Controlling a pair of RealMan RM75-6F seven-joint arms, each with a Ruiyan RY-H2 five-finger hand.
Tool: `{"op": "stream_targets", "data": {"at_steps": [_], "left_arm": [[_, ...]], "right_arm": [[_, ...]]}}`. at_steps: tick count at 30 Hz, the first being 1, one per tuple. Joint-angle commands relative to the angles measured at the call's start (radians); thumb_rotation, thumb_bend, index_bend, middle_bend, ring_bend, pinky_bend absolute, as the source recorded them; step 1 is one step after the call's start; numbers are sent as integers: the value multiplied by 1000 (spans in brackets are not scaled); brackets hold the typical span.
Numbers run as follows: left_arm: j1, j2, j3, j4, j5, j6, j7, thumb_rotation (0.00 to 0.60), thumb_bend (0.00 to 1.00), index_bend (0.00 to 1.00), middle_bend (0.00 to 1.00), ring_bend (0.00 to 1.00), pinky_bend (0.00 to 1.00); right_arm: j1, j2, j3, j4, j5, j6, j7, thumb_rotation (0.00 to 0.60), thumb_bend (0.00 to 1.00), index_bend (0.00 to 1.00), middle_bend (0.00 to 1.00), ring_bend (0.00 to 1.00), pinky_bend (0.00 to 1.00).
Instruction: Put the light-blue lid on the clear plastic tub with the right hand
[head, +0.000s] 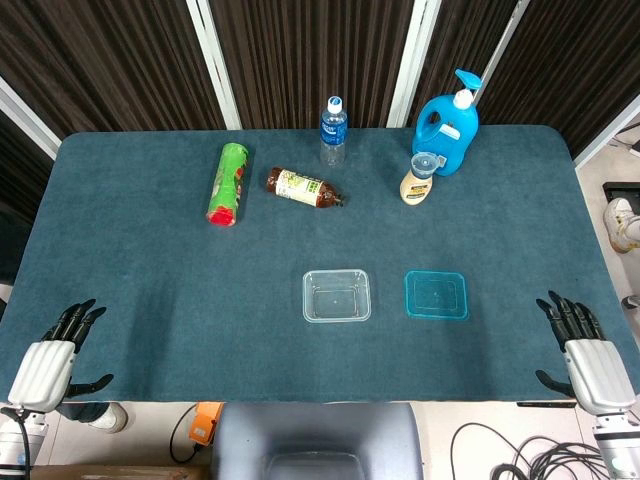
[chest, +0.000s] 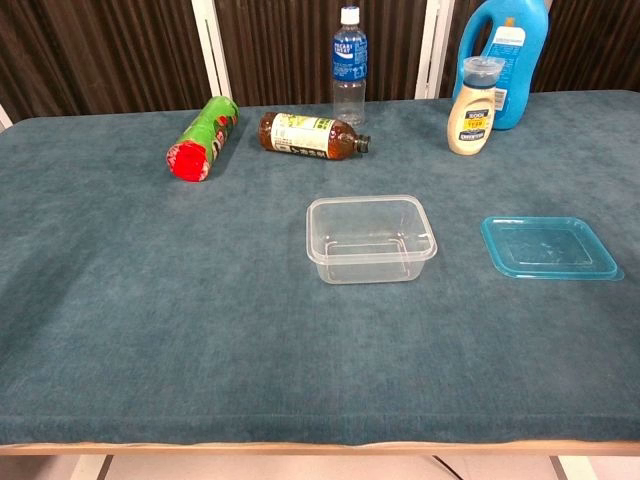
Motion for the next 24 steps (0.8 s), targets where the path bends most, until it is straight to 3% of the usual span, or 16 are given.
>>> {"op": "stream_targets", "data": {"at_steps": [1,12,24], "left_arm": [[-1,1,1,0,3,-1,-2,600,365,141,54,51,273],[-2,9,7,-5,7,-9,-13,600,364,146,55,51,274],[-8,17,12,-9,9,-28,-32,600,365,162,56,53,275]], "right_arm": [[2,2,-1,-2,1,-6,2,600,283,0,0,0,45],[24,9,14,-6,37,-52,24,600,283,0,0,0,44],[180,71,65,1,169,-352,168,600,286,0,0,0,47]]}}
